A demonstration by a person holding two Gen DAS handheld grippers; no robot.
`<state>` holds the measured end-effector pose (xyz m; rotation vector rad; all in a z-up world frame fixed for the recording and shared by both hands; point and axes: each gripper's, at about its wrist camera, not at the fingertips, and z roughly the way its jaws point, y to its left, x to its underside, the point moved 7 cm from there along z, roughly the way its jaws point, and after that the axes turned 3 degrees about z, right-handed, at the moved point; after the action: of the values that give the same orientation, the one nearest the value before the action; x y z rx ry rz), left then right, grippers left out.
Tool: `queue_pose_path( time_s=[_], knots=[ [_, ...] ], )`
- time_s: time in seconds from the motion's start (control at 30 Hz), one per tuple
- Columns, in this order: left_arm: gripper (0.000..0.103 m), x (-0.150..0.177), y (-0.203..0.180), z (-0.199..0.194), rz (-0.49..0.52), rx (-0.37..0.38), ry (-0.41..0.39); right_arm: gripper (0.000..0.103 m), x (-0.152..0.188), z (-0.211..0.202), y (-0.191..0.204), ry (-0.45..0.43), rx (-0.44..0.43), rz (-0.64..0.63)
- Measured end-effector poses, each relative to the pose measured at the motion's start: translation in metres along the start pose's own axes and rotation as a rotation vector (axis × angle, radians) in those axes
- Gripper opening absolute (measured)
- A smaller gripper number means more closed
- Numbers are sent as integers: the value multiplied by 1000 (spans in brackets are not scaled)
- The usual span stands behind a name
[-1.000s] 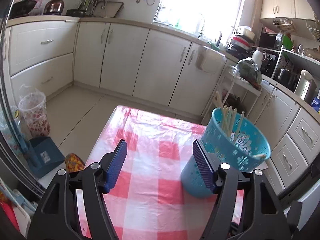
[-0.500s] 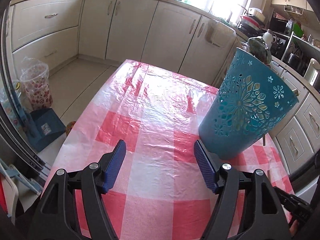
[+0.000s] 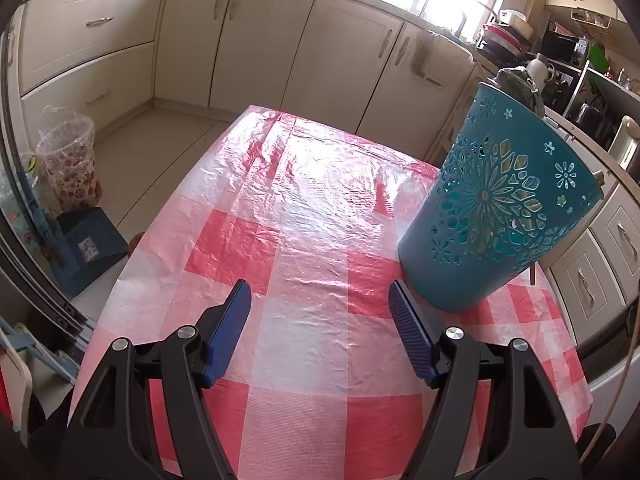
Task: Organize utensils
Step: 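Lift the held chopstick with the right tool over the teal basket, then open the right tool to drop the chopstick into the basket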
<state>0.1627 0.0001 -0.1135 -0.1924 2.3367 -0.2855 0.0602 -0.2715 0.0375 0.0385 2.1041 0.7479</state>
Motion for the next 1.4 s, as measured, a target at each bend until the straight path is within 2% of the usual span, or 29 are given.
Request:
queue_pose_path(
  time_s=[0.1,0.27,0.4,0.5,0.63,0.77,0.9,0.93,0.97,1.07,1.1,1.17,1.3,1.4],
  knots=[
    [68,0,-1,0,3,2,1,6,-34,-11,14,-86,-41,-16],
    [68,1,-1,1,4,1,2,6,-110,-10,47,-263,-83,-73],
    [68,1,-2,1,-1,7,4,6,-151,17,66,-381,-44,-122],
    [68,2,-1,1,-7,15,4,6,-161,47,66,-420,29,-162],
    [69,2,-1,2,-12,29,7,6,-149,86,50,-388,104,-189],
    [69,2,-2,2,-10,38,5,6,-126,107,35,-335,150,-228],
    [69,2,-2,2,-10,40,6,8,-102,118,24,-258,143,-251],
    [69,2,-2,1,-10,40,4,16,-94,120,22,-226,143,-259],
    [69,1,-1,0,-12,42,-1,20,-89,119,20,-208,144,-263],
    [69,-8,10,-8,-90,73,-28,20,-78,96,15,-200,146,-254],
    [69,-14,16,-11,-138,87,-36,21,-75,84,12,-206,148,-241],
    [69,-37,19,-19,-203,135,-63,31,-65,55,0,-220,153,-186],
    [69,-104,-22,-35,-105,243,-125,33,-29,16,-40,-204,193,-47],
    [71,-146,-63,-31,-33,325,-102,33,-9,14,-70,-140,217,76]
  ],
)
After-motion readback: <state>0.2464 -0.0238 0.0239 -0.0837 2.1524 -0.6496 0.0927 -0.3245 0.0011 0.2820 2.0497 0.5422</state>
